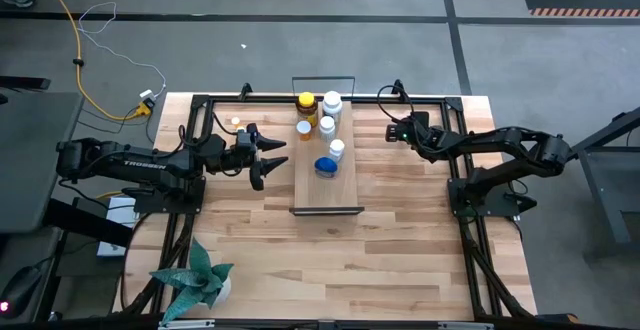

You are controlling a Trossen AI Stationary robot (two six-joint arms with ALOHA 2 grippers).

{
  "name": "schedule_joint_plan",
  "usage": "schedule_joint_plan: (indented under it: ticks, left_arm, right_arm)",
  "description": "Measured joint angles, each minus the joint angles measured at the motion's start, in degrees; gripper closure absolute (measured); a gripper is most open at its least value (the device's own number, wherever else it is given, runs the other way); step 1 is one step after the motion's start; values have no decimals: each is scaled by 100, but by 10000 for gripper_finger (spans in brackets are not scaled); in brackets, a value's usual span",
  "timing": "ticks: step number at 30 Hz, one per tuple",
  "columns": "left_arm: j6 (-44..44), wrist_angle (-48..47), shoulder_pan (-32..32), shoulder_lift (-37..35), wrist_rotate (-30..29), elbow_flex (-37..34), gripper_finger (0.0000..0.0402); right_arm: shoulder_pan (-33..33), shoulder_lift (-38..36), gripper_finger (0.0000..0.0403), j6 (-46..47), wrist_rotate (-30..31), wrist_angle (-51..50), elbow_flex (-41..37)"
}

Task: Pick and place medicine bottles onto shelf by color
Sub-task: Put the pink medicine bottle on the shelf

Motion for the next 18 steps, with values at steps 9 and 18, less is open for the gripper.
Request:
schedule_joint_plan:
  ticks: [9, 18]
  left_arm:
    - [0, 1, 0, 2, 2, 0, 183]
    - [0, 1, 0, 2, 2, 0, 183]
  right_arm:
    - [0, 0, 274, -40, 0, 0, 0]
    - [8, -99, 274, -320, -48, 3, 2]
